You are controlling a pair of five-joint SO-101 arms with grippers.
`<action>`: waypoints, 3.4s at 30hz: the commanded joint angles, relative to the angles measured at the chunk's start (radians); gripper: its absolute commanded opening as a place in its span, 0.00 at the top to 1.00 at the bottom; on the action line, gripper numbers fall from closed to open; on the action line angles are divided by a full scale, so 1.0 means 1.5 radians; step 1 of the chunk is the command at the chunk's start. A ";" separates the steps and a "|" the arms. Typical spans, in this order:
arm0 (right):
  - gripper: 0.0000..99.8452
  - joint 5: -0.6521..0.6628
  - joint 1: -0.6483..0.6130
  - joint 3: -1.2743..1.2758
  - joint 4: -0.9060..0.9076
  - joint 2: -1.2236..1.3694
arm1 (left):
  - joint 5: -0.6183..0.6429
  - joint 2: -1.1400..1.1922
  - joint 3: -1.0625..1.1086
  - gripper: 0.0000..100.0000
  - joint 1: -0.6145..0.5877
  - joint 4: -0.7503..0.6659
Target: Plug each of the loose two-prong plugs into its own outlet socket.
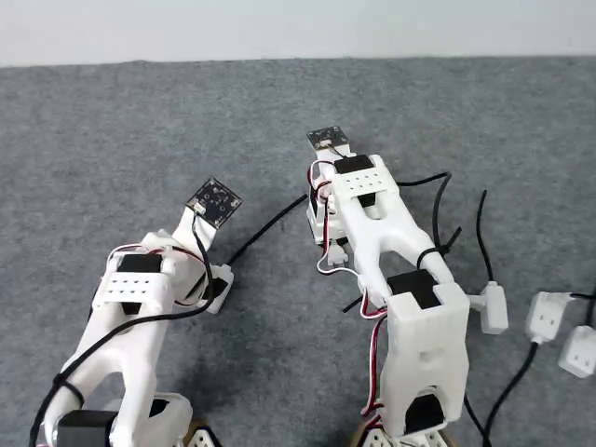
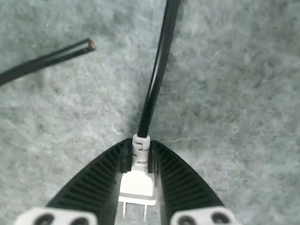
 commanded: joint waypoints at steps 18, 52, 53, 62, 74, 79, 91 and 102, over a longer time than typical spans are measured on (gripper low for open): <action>0.99 -0.007 0.003 -0.041 -0.002 -0.003 | 0.050 -0.071 -0.104 0.73 0.018 0.159; 0.99 -0.031 0.051 -0.057 0.033 -0.009 | 0.610 0.247 -0.284 0.93 0.179 0.191; 0.99 -0.031 0.051 -0.059 0.038 -0.009 | 0.658 0.247 -0.296 0.93 0.187 0.183; 0.99 -0.030 0.052 -0.060 0.042 -0.009 | 0.750 0.248 -0.320 0.93 0.230 0.130; 0.92 -0.025 0.050 -0.086 0.071 -0.002 | 0.710 0.198 -0.231 0.58 0.232 0.110; 0.90 -0.026 0.047 -0.088 0.070 -0.003 | 0.670 0.049 -0.161 0.59 0.215 0.115; 0.90 0.046 0.024 -0.089 0.076 0.055 | 0.525 -0.208 0.016 0.59 -0.008 0.152; 0.96 0.077 0.021 -0.154 0.132 0.106 | 0.515 -0.206 0.034 0.59 -0.033 0.109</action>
